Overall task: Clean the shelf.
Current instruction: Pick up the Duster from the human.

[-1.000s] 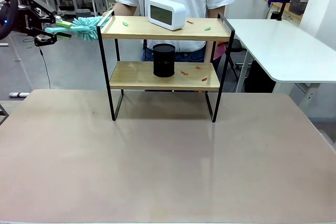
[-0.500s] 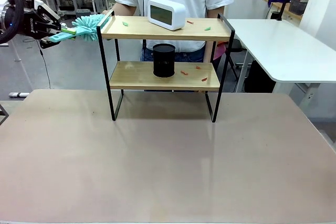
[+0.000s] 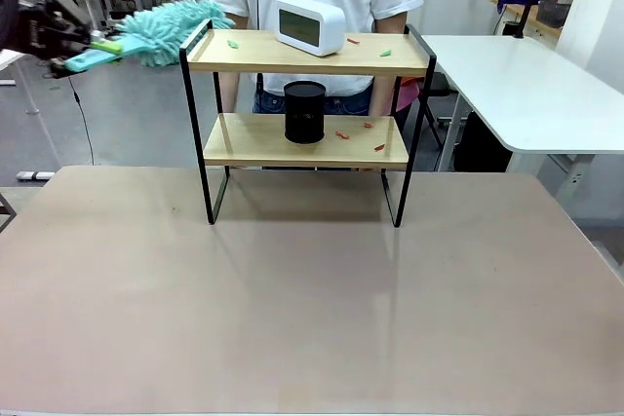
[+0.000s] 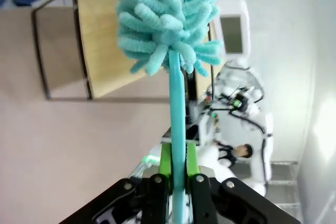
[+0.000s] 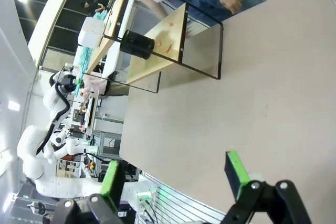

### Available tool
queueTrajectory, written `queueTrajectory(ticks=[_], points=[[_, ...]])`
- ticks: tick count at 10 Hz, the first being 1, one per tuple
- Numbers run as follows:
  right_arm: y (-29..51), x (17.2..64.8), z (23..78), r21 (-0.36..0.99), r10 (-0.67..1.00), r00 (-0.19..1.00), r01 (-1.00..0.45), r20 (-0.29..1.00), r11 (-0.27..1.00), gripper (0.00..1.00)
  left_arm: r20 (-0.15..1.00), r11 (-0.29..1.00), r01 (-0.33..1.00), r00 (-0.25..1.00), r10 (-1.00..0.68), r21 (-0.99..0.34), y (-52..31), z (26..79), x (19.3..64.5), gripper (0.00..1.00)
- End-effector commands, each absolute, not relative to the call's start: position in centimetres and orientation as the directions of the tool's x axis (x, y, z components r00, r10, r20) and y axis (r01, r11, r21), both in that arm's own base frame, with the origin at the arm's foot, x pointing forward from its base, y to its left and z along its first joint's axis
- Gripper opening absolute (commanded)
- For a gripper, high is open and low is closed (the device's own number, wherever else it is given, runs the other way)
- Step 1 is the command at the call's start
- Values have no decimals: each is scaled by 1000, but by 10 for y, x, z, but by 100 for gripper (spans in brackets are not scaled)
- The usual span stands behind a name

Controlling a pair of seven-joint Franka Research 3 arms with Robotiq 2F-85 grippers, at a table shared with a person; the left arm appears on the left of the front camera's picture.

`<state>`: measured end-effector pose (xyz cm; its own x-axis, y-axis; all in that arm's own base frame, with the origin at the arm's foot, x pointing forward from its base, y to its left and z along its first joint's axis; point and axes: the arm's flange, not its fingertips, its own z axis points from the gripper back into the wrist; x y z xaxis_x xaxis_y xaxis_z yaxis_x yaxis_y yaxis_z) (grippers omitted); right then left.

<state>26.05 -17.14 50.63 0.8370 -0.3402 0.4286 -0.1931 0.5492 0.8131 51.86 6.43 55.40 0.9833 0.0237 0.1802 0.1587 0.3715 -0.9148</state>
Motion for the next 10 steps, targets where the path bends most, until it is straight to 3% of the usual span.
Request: queueTrajectory(ticks=[1, 3, 5, 7, 8, 10], points=[[-170, 263, 508, 807, -337, 824, -222, 455, 547, 100, 262, 501, 250, 964, -48, -828, 107, 578, 422, 0], [-170, 263, 508, 807, -337, 824, -222, 455, 547, 100, 328, 574, 404, 915, -236, -712, 138, 589, 307, 0], [-170, 263, 508, 807, -337, 824, -222, 455, 547, 100, 384, 566, 513, 859, -339, -645, 145, 579, 235, 0], [-170, 263, 508, 807, -337, 824, -222, 455, 547, 100, 366, 602, 555, 832, -418, -574, 142, 560, 208, 0], [-170, 263, 508, 807, -337, 824, -222, 455, 547, 100, 336, 597, 487, 873, -353, -638, 153, 584, 218, 0], [-170, 263, 508, 807, -337, 824, -222, 455, 547, 100, 336, 597, 487, 873, -353, -638, 153, 584, 218, 0]])
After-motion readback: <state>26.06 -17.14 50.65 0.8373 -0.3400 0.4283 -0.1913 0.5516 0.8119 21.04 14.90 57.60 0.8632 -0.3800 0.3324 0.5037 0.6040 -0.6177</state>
